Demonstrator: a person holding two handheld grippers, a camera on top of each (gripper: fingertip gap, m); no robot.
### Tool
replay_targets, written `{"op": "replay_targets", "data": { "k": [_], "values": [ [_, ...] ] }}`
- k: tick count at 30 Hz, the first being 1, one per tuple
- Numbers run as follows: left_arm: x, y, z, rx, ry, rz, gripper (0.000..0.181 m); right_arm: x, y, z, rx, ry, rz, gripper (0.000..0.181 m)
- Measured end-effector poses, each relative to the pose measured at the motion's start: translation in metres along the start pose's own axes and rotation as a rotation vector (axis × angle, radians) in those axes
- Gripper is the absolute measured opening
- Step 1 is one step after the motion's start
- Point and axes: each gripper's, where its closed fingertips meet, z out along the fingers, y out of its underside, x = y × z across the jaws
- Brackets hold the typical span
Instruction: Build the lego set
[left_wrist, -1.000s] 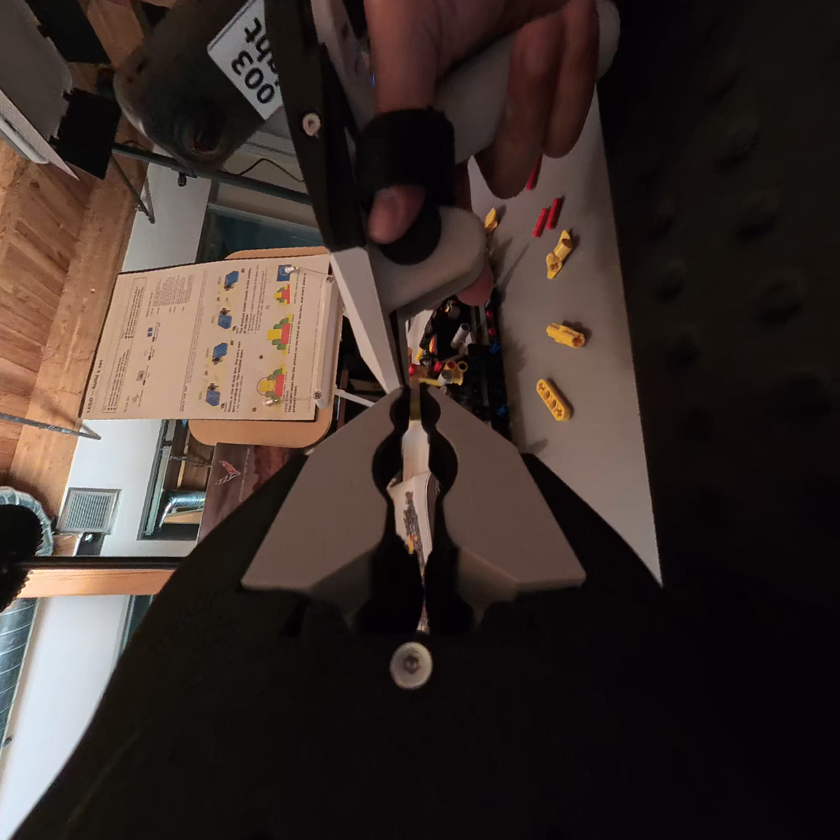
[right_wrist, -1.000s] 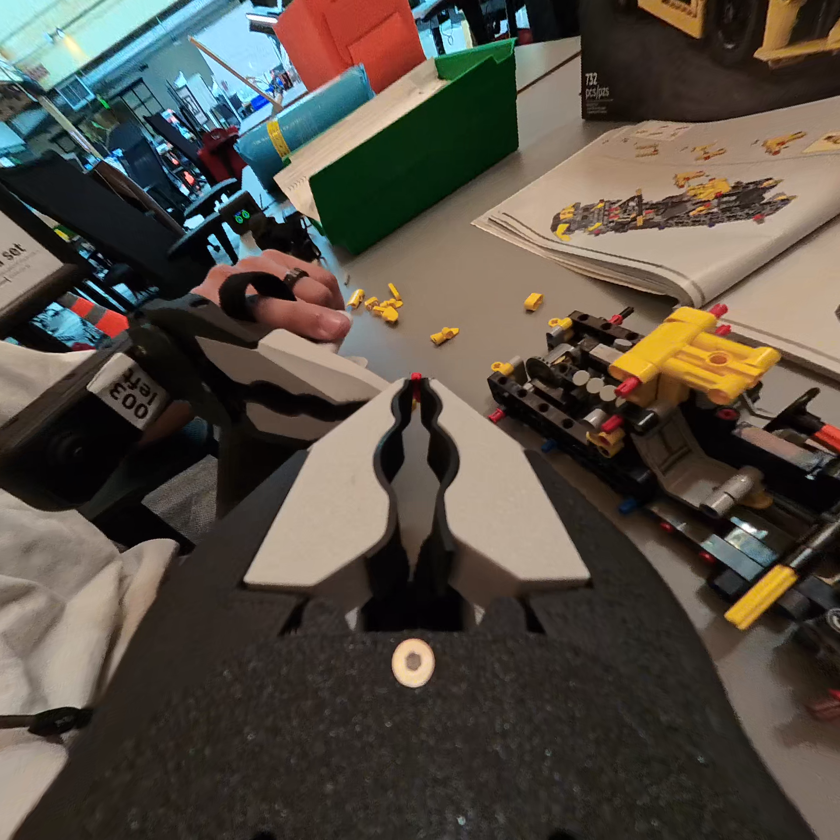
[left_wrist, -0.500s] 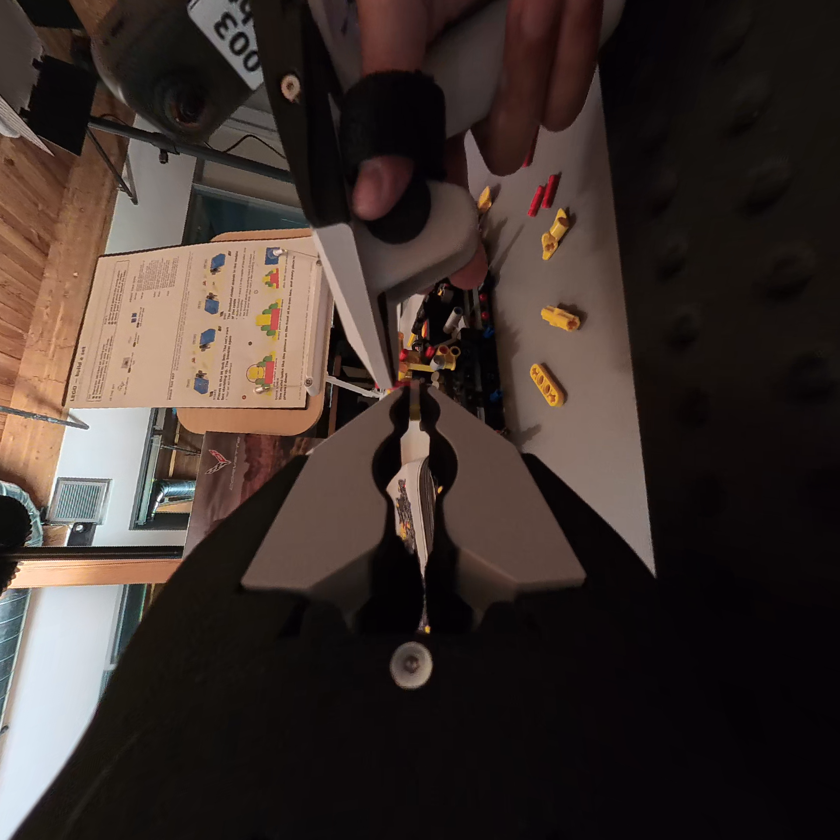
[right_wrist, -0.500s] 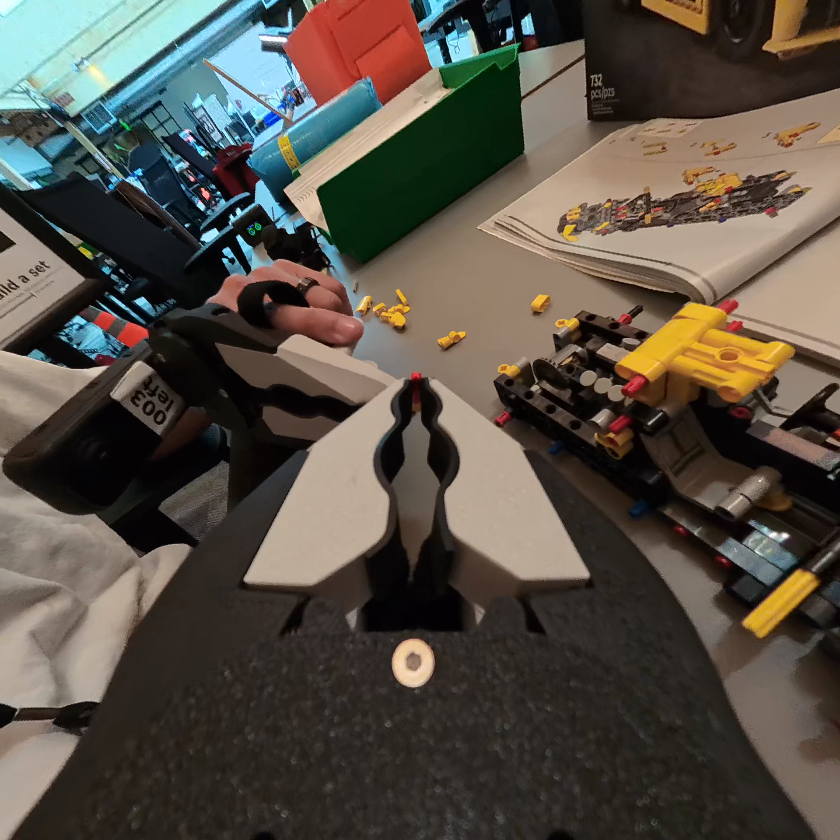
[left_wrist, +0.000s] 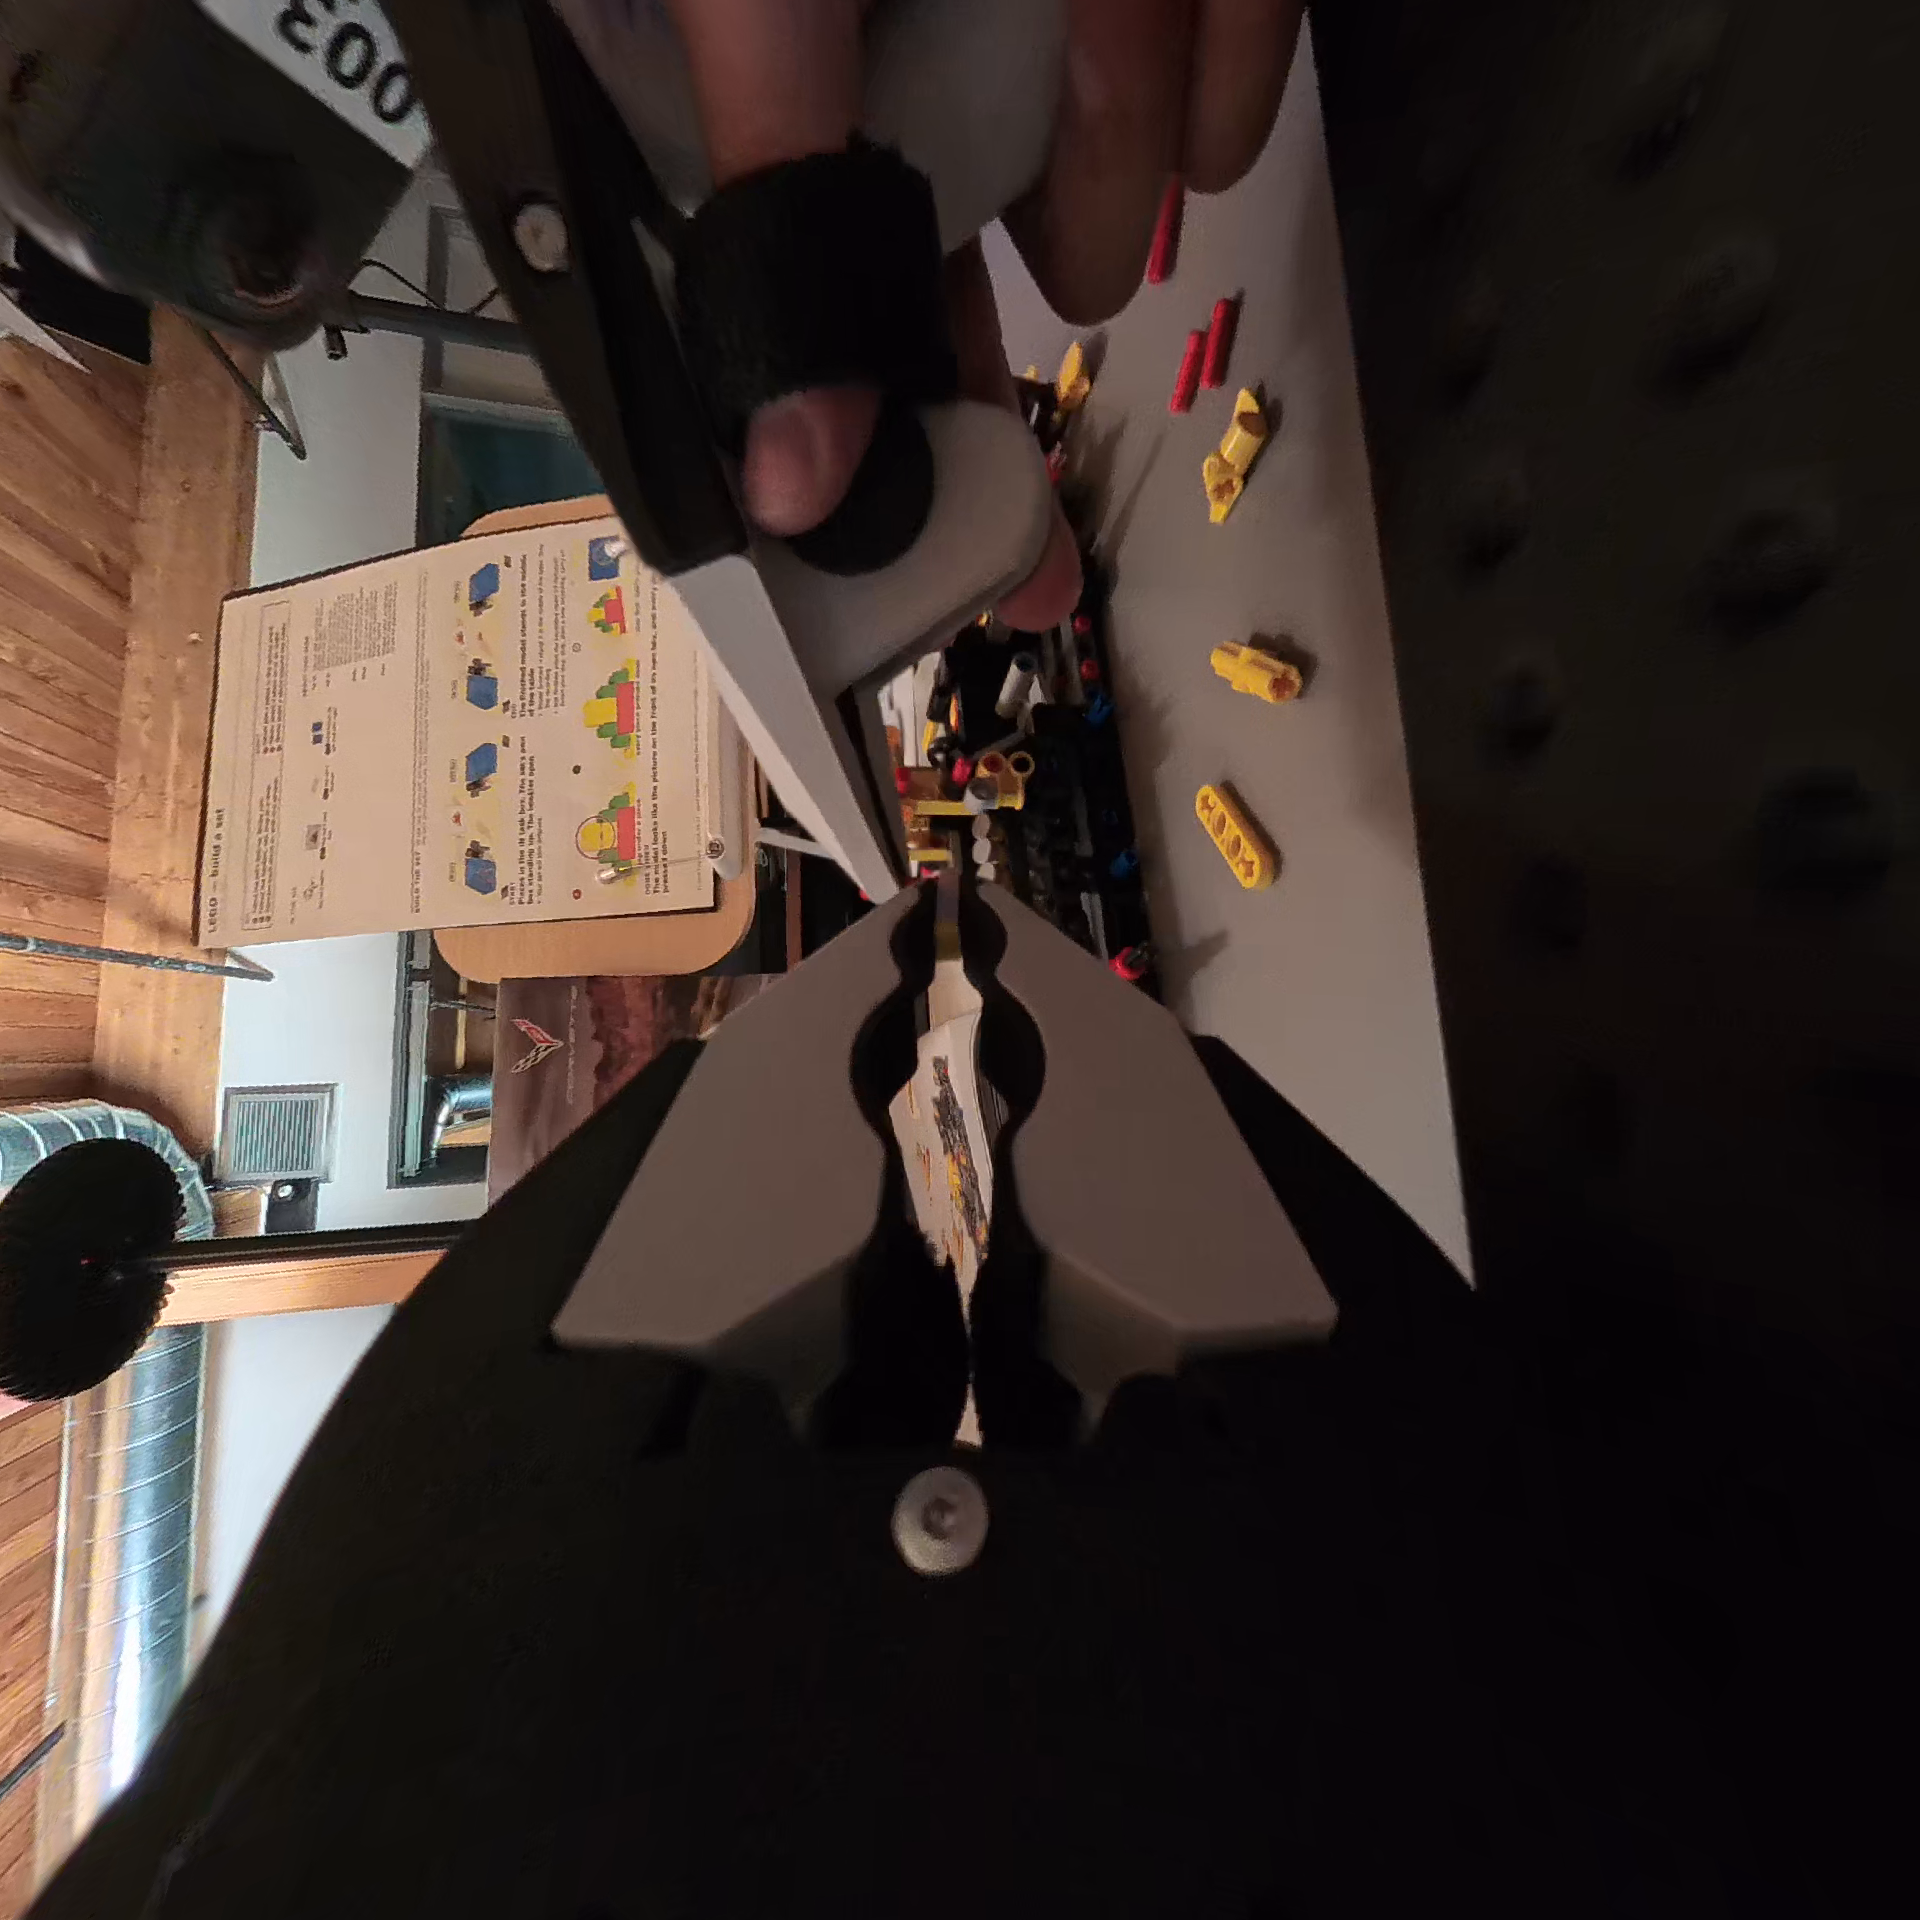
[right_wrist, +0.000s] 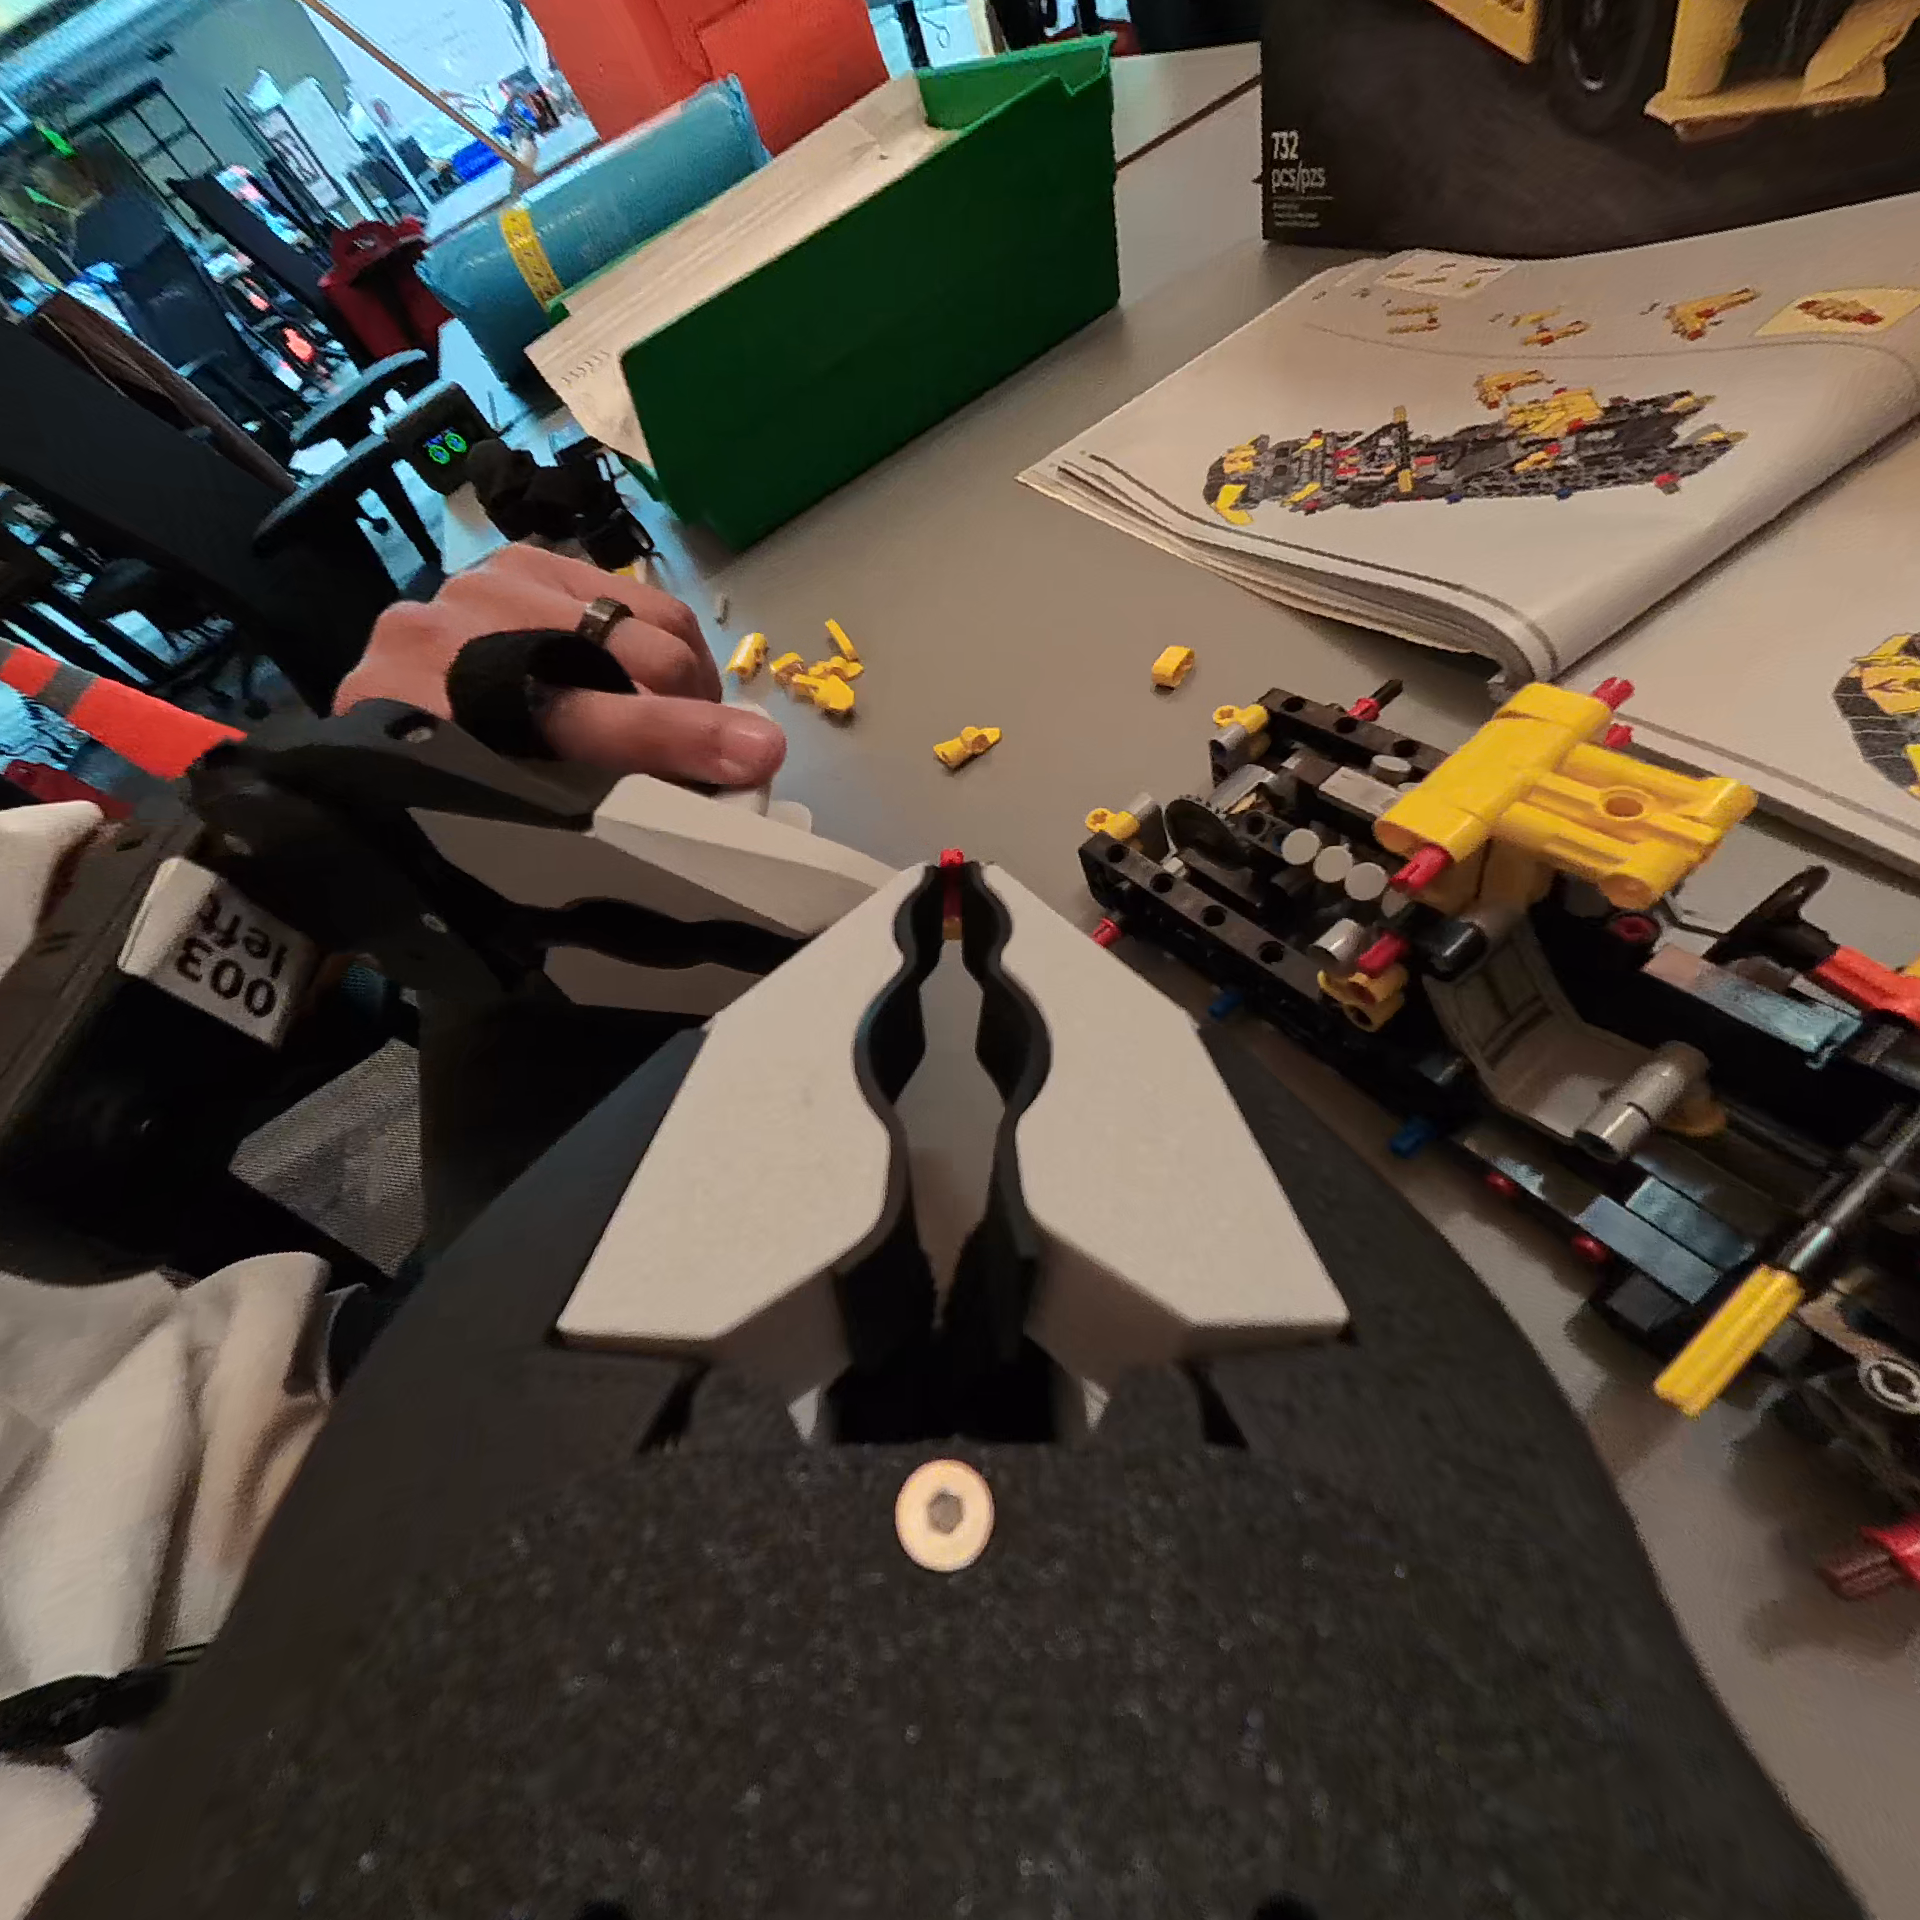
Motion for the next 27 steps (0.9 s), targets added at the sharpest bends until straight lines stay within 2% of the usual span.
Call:
{"op": "replay_targets", "data": {
  "k": [6, 9, 17, 22, 27],
  "values": [
    [0.007, 0.005, 0.004, -0.068, 0.004, 0.104, 0.003, 0.006, 0.006, 0.004, -0.043, 0.075, -0.022, 0.002],
    [0.008, 0.007, 0.005, -0.082, 0.016, 0.102, 0.003, 0.007, 0.007, 0.006, -0.054, 0.116, -0.043, 0.002],
    [0.008, 0.008, 0.006, -0.099, 0.014, 0.104, 0.003, 0.009, 0.006, 0.008, -0.043, 0.092, 0.063, 0.002],
    [0.002, 0.003, 0.001, 0.002, 0.075, -0.189, 0.003, 0.004, 0.002, 0.005, -0.012, 0.011, 0.103, 0.002],
    [0.004, 0.000, -0.004, 0.059, 0.117, -0.280, 0.003, -0.001, 0.005, 0.005, -0.050, -0.104, 0.188, 0.002]
  ]
}}
